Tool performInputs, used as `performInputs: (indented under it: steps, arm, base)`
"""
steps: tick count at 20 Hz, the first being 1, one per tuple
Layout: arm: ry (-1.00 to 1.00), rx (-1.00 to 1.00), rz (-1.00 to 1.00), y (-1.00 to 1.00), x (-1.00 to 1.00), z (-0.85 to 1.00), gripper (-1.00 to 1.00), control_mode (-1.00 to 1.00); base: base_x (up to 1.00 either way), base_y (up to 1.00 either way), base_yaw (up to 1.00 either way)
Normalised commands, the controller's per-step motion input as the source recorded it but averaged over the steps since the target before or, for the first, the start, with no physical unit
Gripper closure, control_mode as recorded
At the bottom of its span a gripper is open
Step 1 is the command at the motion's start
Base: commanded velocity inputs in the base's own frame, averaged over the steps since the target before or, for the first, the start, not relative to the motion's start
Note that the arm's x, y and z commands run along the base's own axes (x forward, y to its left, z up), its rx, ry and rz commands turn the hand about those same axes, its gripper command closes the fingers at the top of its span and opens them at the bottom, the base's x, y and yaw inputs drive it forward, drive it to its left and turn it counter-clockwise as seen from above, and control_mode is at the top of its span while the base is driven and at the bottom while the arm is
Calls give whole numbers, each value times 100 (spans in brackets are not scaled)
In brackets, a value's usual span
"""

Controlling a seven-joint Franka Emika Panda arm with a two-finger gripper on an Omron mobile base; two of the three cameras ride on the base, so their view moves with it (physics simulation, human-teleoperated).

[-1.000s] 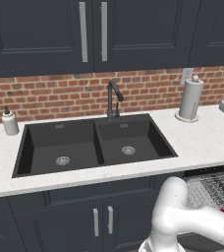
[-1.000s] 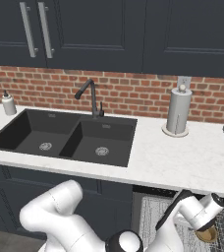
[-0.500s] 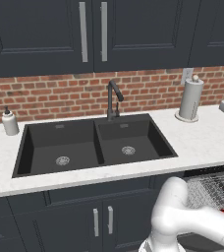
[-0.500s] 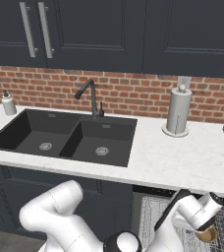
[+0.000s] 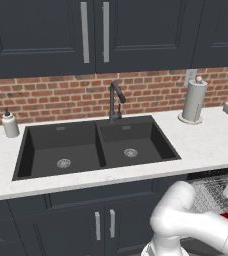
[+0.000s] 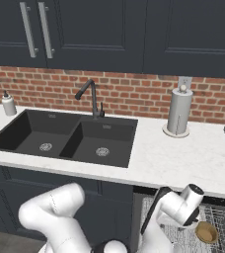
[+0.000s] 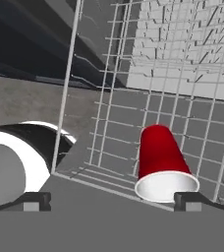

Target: Pick up the cup and bowl from the counter, place them in the dishwasher, and close the dishwasher door.

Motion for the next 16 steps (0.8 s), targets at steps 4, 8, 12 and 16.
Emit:
performInputs:
  steps: [4, 8, 12, 16]
  arm:
    - [15, 0, 1, -2, 9, 10, -100, -100]
    - [-3, -12, 1, -4, -17, 93, -100, -100]
    - [-4, -19, 0, -11, -53, 98, -100, -100]
    - [-17, -20, 0, -6, -88, 83, -100, -100]
  base:
    - [0, 0, 0]
    - [0, 0, 0]
    - [0, 0, 0]
    - [0, 0, 0]
